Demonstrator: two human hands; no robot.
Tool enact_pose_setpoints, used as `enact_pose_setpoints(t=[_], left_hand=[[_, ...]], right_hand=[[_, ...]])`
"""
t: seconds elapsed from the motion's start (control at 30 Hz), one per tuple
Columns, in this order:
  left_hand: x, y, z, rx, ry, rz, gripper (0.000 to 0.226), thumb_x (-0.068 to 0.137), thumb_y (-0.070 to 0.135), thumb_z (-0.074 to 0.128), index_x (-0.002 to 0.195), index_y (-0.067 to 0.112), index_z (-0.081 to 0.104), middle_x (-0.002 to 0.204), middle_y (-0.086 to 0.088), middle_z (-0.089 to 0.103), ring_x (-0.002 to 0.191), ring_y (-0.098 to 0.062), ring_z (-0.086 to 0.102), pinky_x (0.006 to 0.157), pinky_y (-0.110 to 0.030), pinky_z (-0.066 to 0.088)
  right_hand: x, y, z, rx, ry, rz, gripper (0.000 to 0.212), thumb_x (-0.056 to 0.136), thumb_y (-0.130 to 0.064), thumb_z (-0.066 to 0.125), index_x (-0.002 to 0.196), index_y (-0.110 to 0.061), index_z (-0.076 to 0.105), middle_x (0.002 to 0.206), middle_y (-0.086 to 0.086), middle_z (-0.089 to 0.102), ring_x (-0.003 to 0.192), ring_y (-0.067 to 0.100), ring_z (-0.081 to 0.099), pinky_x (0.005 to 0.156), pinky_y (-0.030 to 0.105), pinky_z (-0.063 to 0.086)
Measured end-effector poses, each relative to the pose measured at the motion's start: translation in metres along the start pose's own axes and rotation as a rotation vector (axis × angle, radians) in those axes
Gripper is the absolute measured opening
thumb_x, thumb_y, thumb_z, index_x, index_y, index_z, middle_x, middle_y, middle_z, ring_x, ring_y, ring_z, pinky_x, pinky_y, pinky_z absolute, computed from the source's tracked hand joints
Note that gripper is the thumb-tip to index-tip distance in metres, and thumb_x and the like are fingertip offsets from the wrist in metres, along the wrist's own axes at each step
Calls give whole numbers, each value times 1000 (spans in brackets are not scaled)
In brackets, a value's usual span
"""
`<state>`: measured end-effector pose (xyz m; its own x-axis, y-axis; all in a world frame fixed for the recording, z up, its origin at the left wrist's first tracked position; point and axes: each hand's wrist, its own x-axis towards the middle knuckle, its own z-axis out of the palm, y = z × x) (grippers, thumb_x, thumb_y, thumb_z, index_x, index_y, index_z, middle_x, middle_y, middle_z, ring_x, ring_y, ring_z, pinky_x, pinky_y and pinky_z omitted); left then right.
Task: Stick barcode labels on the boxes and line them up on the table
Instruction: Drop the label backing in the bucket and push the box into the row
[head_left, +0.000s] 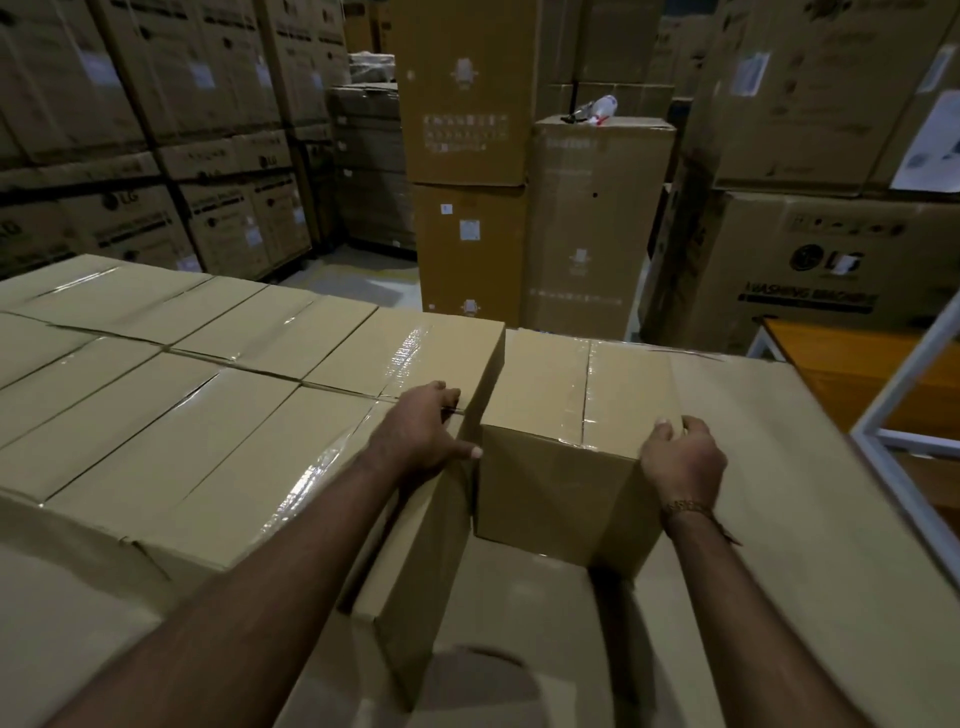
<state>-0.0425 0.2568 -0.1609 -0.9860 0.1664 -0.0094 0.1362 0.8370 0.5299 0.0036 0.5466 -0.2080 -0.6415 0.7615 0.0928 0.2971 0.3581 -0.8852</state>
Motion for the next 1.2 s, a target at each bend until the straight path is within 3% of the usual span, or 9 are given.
enact_pose_setpoints(t=[0.2,0.4,0.63,0.8,1.1,1.2], left_hand=[[2,-4,3,31,10,-11,101,72,42,95,156,15,46,168,-4,36,151,-28,39,117,-53,45],[4,-7,8,71,25,11,100,71,43,94,156,17,47,167,-5,37,152,-28,38,116,-54,46],[8,-9,7,159,6,67,99,77,48,90,160,42,37,169,-5,33,155,-30,28,117,-57,42],[13,-15,14,209,8,96,92,76,57,87,155,50,42,166,-6,33,153,-29,28,114,-58,45],[9,-13,16,220,10,97,84,85,58,79,157,49,39,168,-6,30,155,-28,25,117,-58,42],[7,-12,12,196,-17,113,77,88,57,77,156,40,46,162,-7,38,150,-29,33,116,-56,43]], right_hand=[[7,-14,15,-14,-19,21,41,108,-31,55,140,-6,61,135,22,66,122,44,63,103,50,54],[10,-17,20,-16,-47,15,39,108,-33,55,138,-9,62,132,19,68,120,41,64,103,51,56],[17,-15,20,-60,-94,-19,40,109,-34,54,133,-3,66,129,18,69,120,40,64,105,53,55],[21,-17,19,-113,-121,-10,48,108,-36,55,145,-5,61,140,19,66,130,42,60,112,50,50],[20,-28,14,-265,-161,8,43,108,-35,56,133,-1,64,130,22,66,119,43,62,96,44,51],[23,-44,12,-333,-191,33,27,106,-28,62,118,-4,63,111,17,65,100,34,60,83,40,48]])
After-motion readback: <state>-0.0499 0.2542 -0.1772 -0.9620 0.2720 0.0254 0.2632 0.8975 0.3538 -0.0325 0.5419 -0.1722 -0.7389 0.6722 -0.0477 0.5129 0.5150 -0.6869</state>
